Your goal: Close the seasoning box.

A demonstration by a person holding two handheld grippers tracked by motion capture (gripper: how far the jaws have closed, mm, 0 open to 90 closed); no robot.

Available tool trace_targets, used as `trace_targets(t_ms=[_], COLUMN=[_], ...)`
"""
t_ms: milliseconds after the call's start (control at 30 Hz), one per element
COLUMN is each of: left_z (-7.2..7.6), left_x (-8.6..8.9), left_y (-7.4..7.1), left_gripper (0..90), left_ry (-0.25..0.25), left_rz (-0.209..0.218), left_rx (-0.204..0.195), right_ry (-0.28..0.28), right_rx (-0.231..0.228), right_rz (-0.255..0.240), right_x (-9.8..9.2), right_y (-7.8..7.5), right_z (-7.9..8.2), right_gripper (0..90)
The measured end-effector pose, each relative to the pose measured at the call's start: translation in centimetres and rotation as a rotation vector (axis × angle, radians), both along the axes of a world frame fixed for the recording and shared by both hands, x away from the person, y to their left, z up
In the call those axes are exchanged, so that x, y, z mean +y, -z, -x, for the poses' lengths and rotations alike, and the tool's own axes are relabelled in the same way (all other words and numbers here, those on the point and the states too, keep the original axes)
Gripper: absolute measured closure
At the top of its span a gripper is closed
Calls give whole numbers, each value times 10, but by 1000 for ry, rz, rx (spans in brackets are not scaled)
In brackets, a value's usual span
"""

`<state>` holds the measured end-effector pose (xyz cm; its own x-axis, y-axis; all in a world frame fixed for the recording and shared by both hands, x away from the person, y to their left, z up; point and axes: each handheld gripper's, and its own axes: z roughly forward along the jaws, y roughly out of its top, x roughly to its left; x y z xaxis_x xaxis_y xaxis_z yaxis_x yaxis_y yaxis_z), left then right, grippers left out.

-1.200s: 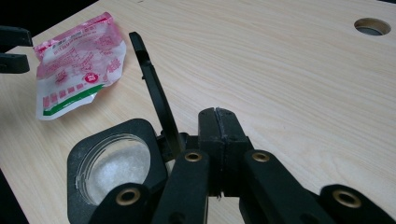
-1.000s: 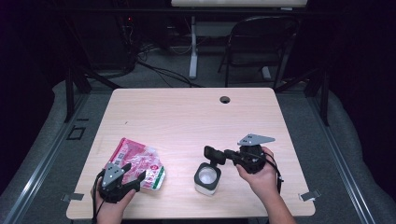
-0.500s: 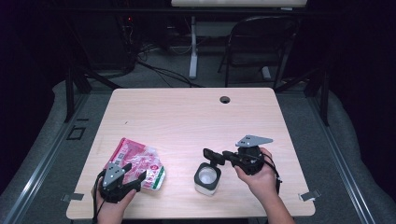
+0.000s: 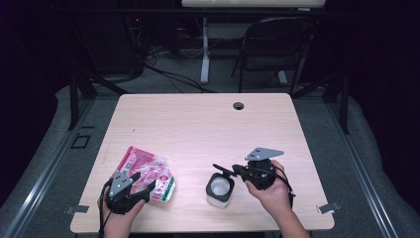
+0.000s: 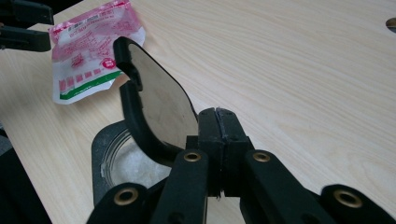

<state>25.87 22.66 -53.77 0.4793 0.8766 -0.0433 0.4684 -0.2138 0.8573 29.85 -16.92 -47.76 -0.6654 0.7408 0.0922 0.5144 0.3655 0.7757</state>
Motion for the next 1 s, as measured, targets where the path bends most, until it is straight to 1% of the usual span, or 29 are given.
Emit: trace_targets(t_ms=[67, 133, 167, 233, 333, 367, 400, 433, 567, 633, 767, 1000], left_z=[-1, -1, -2, -2, -3, -3, -4, -4, -5, -5, -5, -5], left_x=[-1, -2, -2, -3, -3, -3, -3, -3, -3, -3, -3, -3], left_y=[0, 0, 0, 0, -1, -1, -1, -1, -1, -1, 0, -1], left_gripper=[356, 356, 356, 356, 356, 356, 355, 356, 356, 356, 356, 356], left_ry=[1, 6, 7, 10, 13, 13, 13, 12, 13, 14, 10, 7], left_rz=[6, 0, 5, 11, 8, 10, 11, 14, 14, 13, 15, 12], left_rx=[-1, 3, 0, -4, 2, -1, -2, -3, -3, -4, -2, -2], right_ry=[-7, -15, -20, -44, -56, -62, -68, -71, -76, -73, -70, -71], right_rx=[3, 6, 8, 16, 26, 32, 32, 31, 41, 41, 43, 41], right_rz=[6, 3, 1, 18, 31, 27, 40, 41, 44, 36, 42, 37], right_x=[1, 3, 5, 8, 12, 14, 15, 15, 16, 17, 16, 16], right_y=[2, 4, 5, 9, 14, 15, 16, 17, 19, 20, 19, 20], right_z=[1, 3, 3, 4, 6, 6, 6, 6, 7, 7, 7, 7], right_gripper=[900, 900, 899, 897, 895, 894, 894, 894, 892, 891, 890, 889])
